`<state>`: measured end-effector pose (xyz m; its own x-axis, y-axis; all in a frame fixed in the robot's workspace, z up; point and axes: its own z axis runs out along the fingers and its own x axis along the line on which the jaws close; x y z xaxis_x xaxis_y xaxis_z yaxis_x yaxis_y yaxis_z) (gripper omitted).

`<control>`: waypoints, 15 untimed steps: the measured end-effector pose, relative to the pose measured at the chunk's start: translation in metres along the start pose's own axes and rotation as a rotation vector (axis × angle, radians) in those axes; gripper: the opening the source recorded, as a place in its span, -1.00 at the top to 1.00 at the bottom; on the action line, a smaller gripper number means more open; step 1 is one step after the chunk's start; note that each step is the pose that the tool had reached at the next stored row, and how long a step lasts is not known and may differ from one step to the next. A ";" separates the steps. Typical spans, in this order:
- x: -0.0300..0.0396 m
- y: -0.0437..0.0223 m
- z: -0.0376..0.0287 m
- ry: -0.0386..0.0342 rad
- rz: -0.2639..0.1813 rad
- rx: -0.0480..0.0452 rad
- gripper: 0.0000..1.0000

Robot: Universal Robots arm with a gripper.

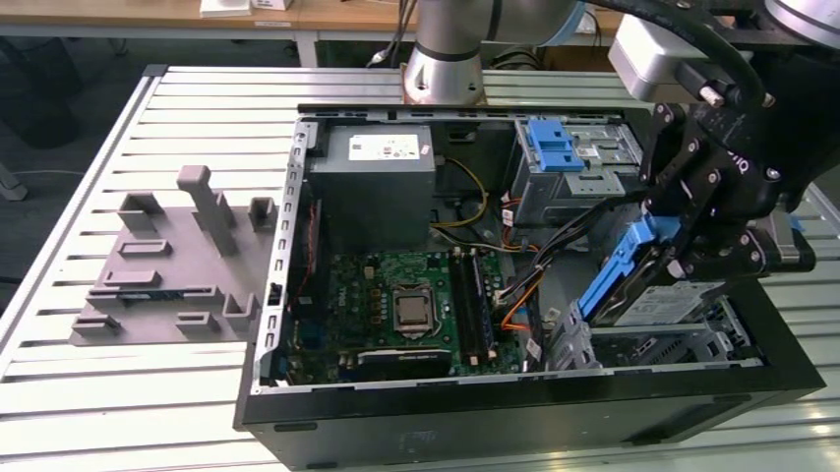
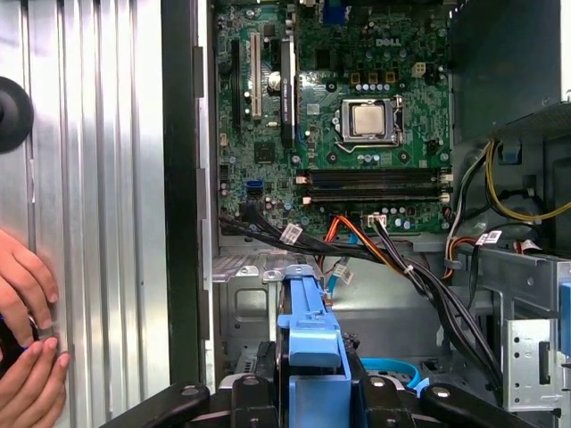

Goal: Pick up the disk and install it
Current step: 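Insert the disk into the insertion slot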

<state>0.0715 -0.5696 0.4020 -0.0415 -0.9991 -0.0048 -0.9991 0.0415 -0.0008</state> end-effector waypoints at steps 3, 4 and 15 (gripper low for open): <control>0.0000 0.0000 0.0002 -0.0005 0.000 0.0001 0.12; 0.0000 0.0000 0.0003 -0.0004 0.000 0.0001 0.00; 0.0000 0.0000 0.0004 -0.0002 0.000 0.0000 0.27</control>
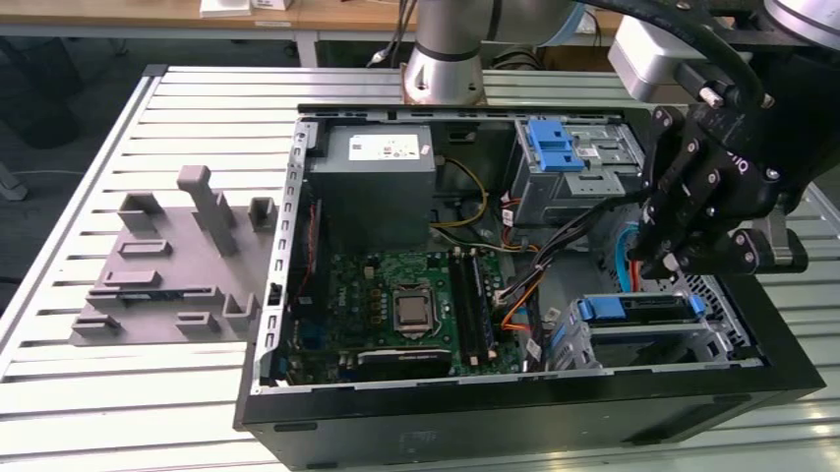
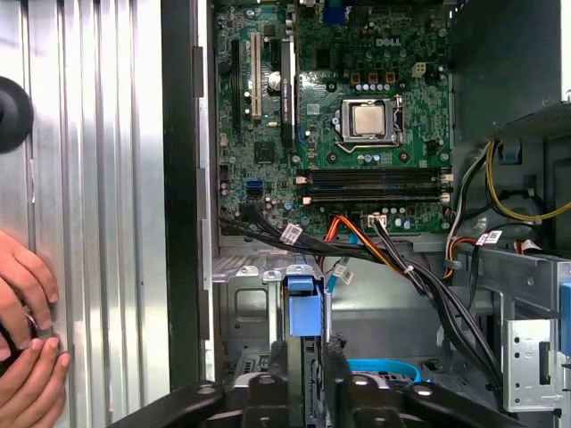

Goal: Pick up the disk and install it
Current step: 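Insert the disk into the insertion slot, then insert the first disk wire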

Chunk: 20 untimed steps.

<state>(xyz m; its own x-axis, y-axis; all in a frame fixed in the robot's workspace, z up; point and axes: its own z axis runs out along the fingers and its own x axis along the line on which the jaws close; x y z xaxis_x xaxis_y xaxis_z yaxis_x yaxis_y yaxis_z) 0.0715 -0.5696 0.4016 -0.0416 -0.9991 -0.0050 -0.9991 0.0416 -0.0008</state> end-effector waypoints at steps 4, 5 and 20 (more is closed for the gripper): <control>0.0000 0.0000 0.0001 0.0000 0.000 0.0000 0.62; 0.0000 0.0000 0.0001 0.0000 0.000 0.0000 0.74; 0.0000 0.0000 0.0019 0.0000 0.000 0.0000 0.79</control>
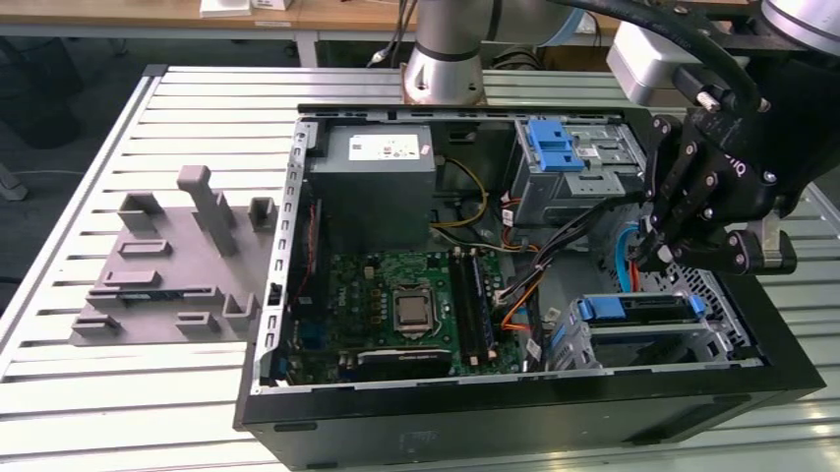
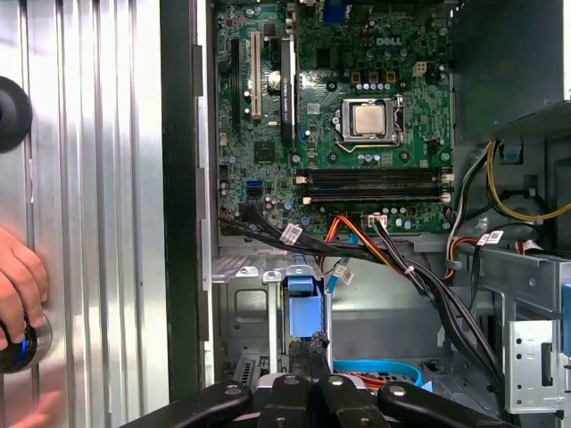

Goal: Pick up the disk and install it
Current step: 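Insert the first disk wire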

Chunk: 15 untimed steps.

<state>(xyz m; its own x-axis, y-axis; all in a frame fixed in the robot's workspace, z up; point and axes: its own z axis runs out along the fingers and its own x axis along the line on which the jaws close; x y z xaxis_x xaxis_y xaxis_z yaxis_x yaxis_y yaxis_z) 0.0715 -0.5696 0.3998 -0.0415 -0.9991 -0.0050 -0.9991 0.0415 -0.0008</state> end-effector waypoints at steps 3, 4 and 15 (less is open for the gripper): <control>0.0000 0.0000 0.0001 -0.0001 0.000 0.0000 0.79; 0.0000 0.0000 0.0001 0.0000 0.000 0.0000 0.79; -0.0046 -0.0212 0.0014 0.0003 0.000 0.0000 0.79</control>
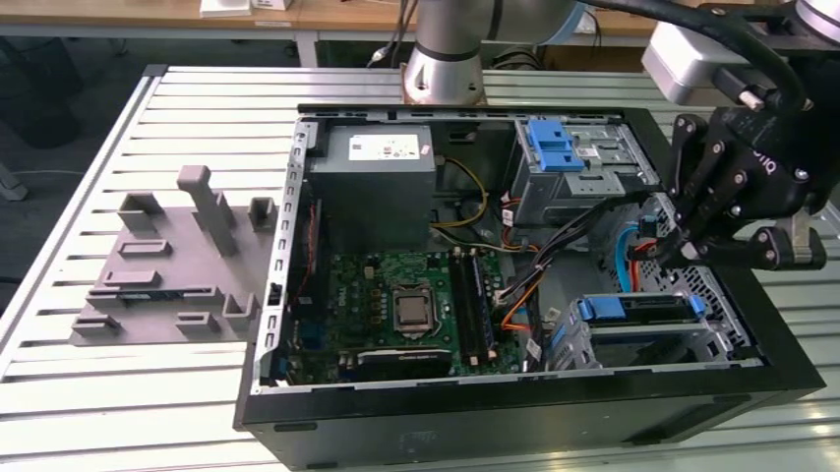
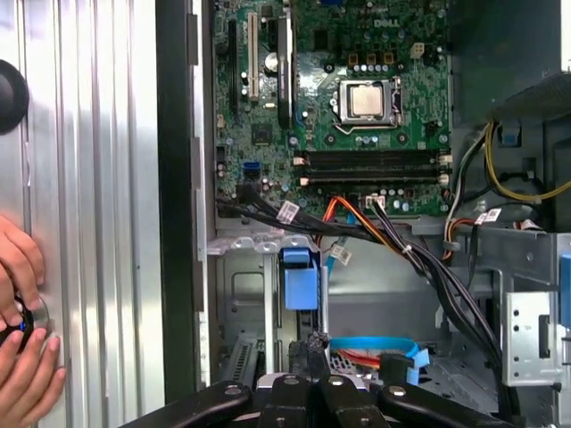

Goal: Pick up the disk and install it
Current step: 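Insert the first disk wire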

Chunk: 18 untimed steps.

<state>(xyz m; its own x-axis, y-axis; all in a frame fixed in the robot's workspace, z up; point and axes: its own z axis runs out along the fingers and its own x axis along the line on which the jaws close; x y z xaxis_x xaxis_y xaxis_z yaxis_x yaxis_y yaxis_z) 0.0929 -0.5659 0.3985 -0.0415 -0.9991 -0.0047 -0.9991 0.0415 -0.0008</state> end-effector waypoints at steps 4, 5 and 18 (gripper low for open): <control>-0.0072 -0.0111 0.0013 0.0002 0.000 -0.0003 0.79; -0.0093 -0.0146 0.0018 0.0003 0.000 -0.0005 0.79; -0.0241 -0.0325 0.0071 0.0004 0.005 -0.0009 0.79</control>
<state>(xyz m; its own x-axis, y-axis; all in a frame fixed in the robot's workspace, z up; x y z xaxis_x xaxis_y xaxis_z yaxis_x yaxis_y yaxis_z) 0.1263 -0.5431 0.3915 -0.0468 -0.9989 -0.0043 -0.9989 0.0468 0.0002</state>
